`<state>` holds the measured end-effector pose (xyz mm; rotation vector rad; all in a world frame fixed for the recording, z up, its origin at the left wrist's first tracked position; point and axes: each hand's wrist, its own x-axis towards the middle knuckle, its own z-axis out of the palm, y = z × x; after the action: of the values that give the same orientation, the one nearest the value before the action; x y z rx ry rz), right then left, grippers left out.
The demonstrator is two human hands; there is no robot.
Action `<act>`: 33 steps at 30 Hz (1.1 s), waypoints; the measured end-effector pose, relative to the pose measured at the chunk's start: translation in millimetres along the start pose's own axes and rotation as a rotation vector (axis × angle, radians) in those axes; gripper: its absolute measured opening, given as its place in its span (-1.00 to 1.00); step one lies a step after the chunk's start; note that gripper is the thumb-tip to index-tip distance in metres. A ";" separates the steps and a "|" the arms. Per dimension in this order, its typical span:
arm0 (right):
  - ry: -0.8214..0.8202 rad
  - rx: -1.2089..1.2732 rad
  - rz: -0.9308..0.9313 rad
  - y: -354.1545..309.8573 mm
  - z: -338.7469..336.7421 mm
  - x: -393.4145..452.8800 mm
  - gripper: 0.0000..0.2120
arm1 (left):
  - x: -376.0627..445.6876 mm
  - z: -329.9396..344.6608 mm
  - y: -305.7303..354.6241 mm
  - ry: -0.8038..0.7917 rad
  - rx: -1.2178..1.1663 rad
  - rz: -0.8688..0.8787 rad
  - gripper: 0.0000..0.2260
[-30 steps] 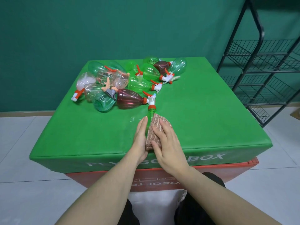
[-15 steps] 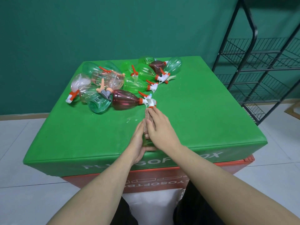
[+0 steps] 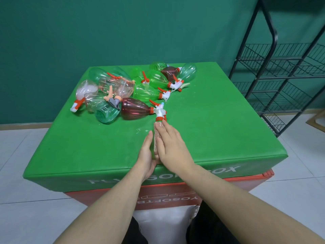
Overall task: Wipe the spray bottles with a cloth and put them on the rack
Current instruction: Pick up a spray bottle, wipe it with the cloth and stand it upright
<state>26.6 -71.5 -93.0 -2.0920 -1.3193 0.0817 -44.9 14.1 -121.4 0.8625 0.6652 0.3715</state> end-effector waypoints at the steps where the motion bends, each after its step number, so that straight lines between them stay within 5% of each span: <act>1: 0.004 -0.026 -0.019 2.4 1.1 -4.1 -0.49 | 1.6 -0.1 -1.6 0.005 0.006 0.011 -0.52; 8: 0.001 -0.147 -0.155 11.4 4.6 -37.7 -0.50 | 12.3 -4.5 -11.1 0.043 -0.002 0.049 -0.09; 12: 0.000 -0.099 -0.138 14.7 5.9 -44.5 -0.49 | 6.8 0.5 -6.3 0.027 -0.007 0.101 -0.46; 17: -0.001 -0.019 -0.080 2.8 -3.6 -32.7 -0.47 | 9.7 -1.2 -5.0 -0.020 0.009 0.049 -0.18; 23: -0.019 0.011 0.044 -6.3 -12.4 9.3 -0.48 | 2.3 1.5 1.8 -0.052 0.068 0.034 -0.60; 29: -0.046 0.131 0.201 -11.2 -15.1 29.3 -0.54 | -4.7 2.8 6.4 -0.051 0.049 -0.005 -0.60; 33: -0.015 0.055 0.110 -13.1 -8.5 17.7 -0.53 | -8.3 5.1 6.6 0.001 0.060 0.009 -0.64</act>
<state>28.3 -57.4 -74.2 -2.1201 -1.1964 0.1790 -47.9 10.5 -110.6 0.9225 0.6761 0.3614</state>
